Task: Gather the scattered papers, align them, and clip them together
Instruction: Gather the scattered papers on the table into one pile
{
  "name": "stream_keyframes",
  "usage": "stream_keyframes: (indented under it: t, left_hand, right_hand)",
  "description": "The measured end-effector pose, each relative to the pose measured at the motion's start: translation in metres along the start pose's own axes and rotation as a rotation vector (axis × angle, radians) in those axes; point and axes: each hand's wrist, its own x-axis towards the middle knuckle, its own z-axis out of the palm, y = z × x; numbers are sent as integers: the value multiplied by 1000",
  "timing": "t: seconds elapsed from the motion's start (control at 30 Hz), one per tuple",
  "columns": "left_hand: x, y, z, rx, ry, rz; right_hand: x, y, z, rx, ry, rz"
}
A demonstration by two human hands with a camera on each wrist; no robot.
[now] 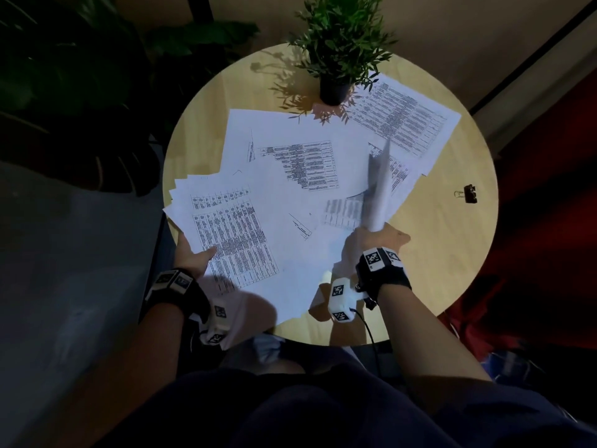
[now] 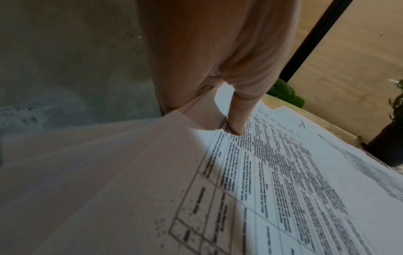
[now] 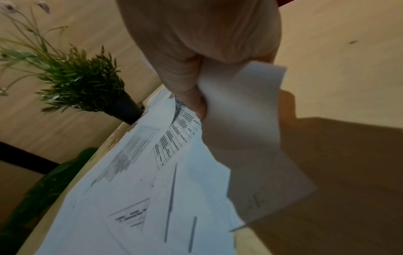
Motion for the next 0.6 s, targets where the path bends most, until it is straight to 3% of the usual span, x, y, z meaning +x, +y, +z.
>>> stream_keyframes:
  t: [0.1, 0.17, 0.3, 0.37, 0.47, 0.6]
  left_hand:
    - [1, -1, -1, 2, -12, -16]
    - [0, -3, -1, -17, -9, -22]
    - [-2, -1, 1, -4, 25, 2]
    - [-1, -2, 1, -8, 12, 5]
    - [0, -3, 0, -20, 0, -3]
    - [-2, -4, 2, -29, -4, -5]
  right_hand:
    - [-5, -12, 4, 132, -36, -95]
    - [-4, -19, 5, 296, -54, -72]
    - [-2, -24, 1, 712, 135, 49]
    - [0, -26, -5, 657, 218, 47]
    - [6, -36, -14, 387, 276, 40]
    - [14, -42, -23, 125, 125, 75]
